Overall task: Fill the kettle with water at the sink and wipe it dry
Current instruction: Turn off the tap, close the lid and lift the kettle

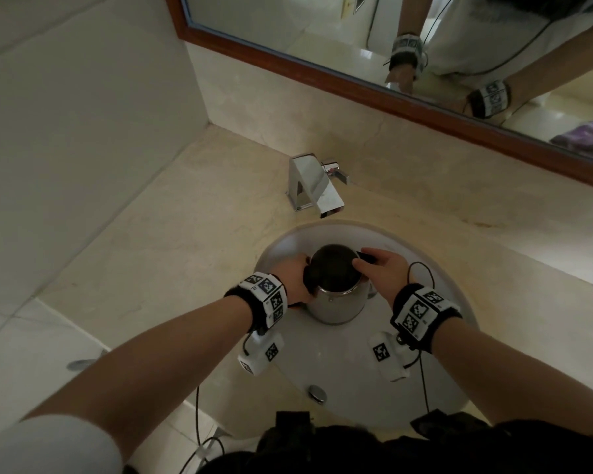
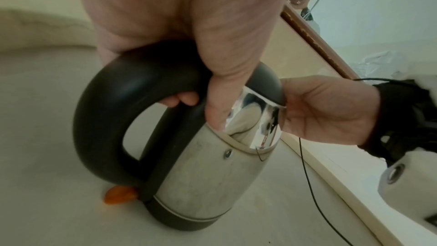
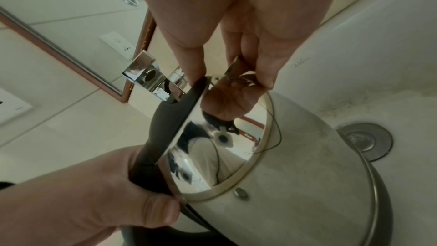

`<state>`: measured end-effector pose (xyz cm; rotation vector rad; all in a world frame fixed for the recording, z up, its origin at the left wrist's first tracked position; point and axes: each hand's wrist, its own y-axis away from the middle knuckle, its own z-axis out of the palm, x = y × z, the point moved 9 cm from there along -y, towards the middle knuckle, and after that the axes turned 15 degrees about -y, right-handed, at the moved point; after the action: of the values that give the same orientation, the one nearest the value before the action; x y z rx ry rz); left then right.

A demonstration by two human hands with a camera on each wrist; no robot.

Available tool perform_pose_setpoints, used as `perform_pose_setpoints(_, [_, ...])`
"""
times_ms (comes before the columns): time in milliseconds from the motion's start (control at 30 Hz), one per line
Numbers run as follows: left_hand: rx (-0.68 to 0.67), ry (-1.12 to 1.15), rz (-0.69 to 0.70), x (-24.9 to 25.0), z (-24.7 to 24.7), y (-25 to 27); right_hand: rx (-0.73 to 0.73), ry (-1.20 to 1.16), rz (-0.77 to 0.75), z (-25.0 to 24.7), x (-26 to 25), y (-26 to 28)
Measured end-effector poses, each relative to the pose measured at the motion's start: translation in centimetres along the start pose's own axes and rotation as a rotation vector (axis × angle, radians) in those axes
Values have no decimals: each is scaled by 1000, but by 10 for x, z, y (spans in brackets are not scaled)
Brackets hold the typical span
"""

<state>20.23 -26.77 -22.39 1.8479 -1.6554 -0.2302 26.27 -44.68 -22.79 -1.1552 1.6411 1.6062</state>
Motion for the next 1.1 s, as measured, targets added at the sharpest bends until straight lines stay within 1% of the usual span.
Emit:
perform_pose_setpoints(167, [29, 1, 102, 3, 0, -4, 40, -26, 13, -6, 5, 6])
perform_pose_setpoints(300, [-26, 20, 157, 5, -2, -10, 91, -76, 39, -11, 13, 11])
perform_pose_setpoints(400, [-51, -5, 203, 13, -4, -10, 123, -81, 48, -16, 17, 16])
perform_pose_setpoints(533, [-43, -7, 248, 28, -11, -2, 174, -67, 64, -29, 17, 31])
perform_pose_setpoints(600, [-27, -59, 273, 38, -18, 6, 199, -77, 41, -38, 10, 44])
perform_pose_setpoints(700, [28, -126, 332, 59, -31, 26, 234, -127, 7, -53, -1, 69])
perform_pose_setpoints(800, [76, -172, 364, 81, -47, 52, 305, -144, -26, -74, -13, 96])
perform_pose_setpoints(933, [123, -229, 436, 114, -65, 93, 332, -205, -97, -96, -36, 146])
perform_pose_setpoints(1033, [134, -273, 507, 142, -71, 120, 411, -239, -141, -120, -45, 189])
perform_pose_setpoints(1100, [167, -338, 569, 163, -72, 140, 468, -272, -158, -134, -46, 219])
